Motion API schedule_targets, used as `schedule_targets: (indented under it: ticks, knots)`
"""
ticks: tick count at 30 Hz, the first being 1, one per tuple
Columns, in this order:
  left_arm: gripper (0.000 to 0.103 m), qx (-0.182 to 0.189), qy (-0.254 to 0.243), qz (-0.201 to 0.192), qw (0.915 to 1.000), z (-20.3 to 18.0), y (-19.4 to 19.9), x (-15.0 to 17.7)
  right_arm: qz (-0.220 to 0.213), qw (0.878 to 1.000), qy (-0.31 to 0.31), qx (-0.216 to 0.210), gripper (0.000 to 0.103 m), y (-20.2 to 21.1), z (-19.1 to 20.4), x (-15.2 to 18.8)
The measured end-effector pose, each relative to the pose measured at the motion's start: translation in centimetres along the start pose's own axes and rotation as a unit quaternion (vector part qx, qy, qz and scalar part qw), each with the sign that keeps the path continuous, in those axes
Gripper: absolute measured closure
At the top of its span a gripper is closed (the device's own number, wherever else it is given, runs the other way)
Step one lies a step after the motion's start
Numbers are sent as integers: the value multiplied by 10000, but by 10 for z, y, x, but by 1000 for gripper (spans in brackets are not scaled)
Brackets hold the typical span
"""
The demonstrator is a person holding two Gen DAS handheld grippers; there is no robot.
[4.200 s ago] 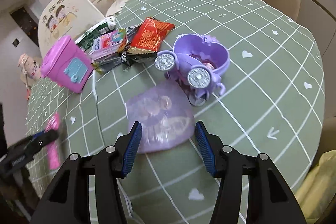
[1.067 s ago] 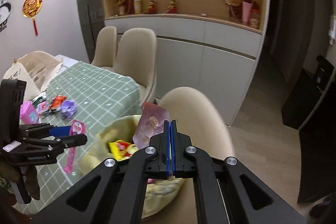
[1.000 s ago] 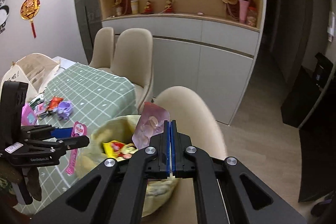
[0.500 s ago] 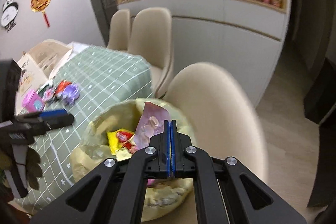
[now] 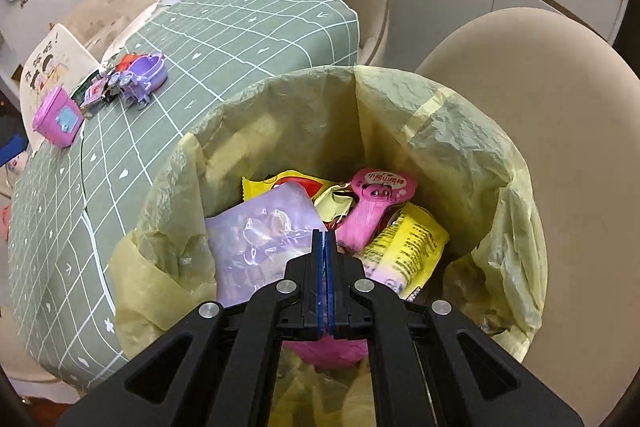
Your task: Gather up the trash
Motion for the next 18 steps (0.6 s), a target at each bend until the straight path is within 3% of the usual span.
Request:
schedule_targets:
  ticks: [3, 8, 10, 12, 14, 18]
  knots:
    - [14, -190, -22, -199, 9996, 15, 13, 1, -91, 9996, -181, 198, 99, 10, -6, 0]
    - [14, -194, 37, -368, 9991, 39, 30, -3, -165, 9973, -658, 275, 98, 22, -14, 4]
    - [14, -161, 20, -437, 9989, 49, 39, -6, -177, 9960, -761, 442, 90, 29, -11, 6]
    - [14, -101, 0, -488, 9988, 58, 47, -9, -205, 9946, -846, 572, 64, 38, -10, 10]
    - [14, -55, -34, -515, 9987, 63, 52, -11, -236, 9934, -886, 692, 59, 48, -3, 12]
    - [14, 26, -147, -512, 9986, 80, 61, -13, -442, 9899, -862, 1033, 59, 75, 18, 10]
Point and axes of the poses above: each gripper's, at about its wrist camera, not at the fingertips, and y roughly against the way its jaws point, z to its left, x to its underside, the point moved 2 cm from there along -y, roughly the way its jaws point, and after that the axes turned 9 degrees about y, right-handed, at the moved point
